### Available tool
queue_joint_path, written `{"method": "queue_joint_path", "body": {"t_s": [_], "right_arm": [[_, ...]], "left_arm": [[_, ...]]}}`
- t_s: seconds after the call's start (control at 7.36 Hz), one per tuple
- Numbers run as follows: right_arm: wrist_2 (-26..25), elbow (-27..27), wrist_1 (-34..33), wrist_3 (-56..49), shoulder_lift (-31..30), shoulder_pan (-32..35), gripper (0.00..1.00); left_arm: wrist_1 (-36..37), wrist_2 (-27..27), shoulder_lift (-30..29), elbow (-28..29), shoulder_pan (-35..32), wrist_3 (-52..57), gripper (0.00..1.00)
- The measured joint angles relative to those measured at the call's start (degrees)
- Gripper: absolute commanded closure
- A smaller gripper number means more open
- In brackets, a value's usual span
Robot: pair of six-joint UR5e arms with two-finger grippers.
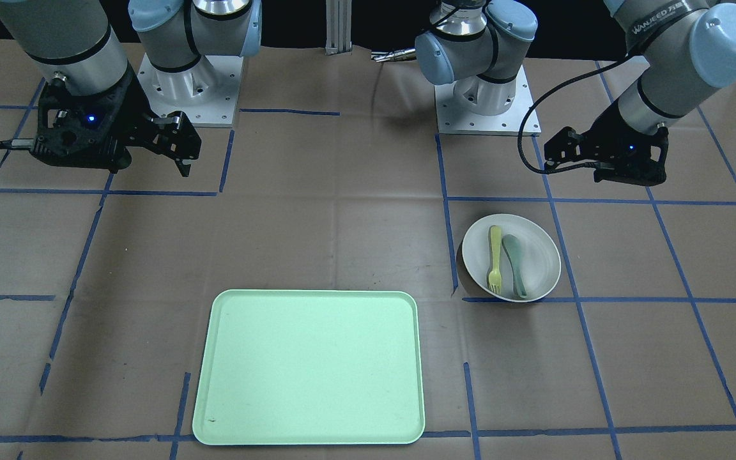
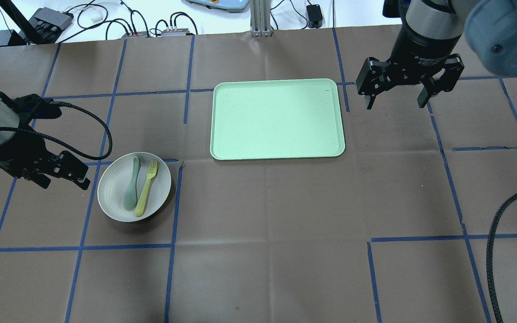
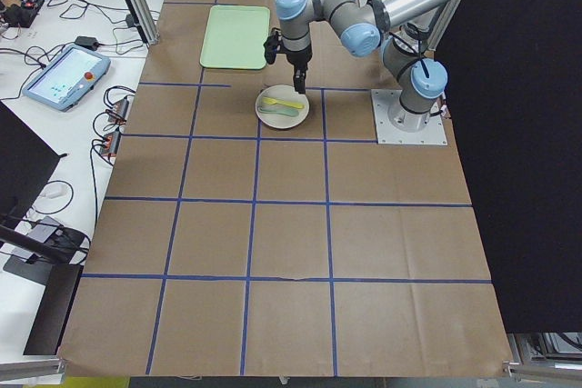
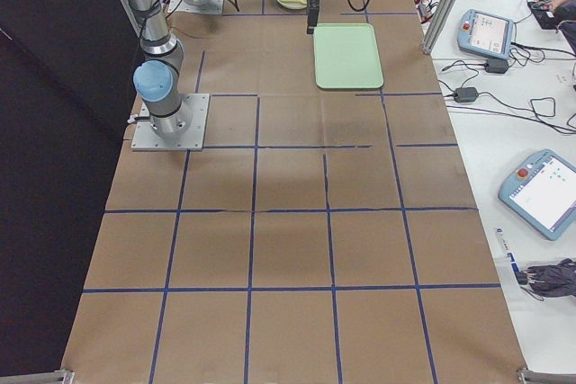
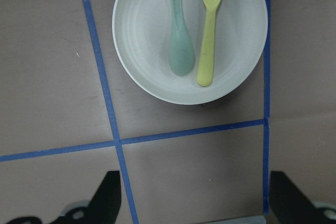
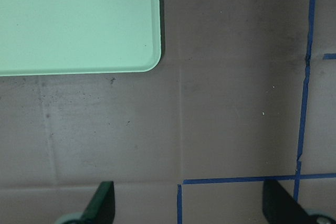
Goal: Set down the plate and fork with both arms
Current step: 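Lower the left gripper onto the plate rim farthest from the tray and grip it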
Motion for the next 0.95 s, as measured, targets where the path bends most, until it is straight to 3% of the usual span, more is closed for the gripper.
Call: {"method": "queue_joint_path", "body": {"t_s": [0.68, 0.95], "right_arm": [[0.0, 0.0, 0.0, 0.02, 0.0, -0.01, 0.0], [0.0, 0.0, 0.0, -0.01, 0.0, 0.0, 0.0]], "left_arm": [[15.34, -6.93, -15.32, -1.8, 4.99, 1.97, 0.03], [18.35, -10.14, -18.74, -2.98, 7.37, 5.47, 0.04]]}}
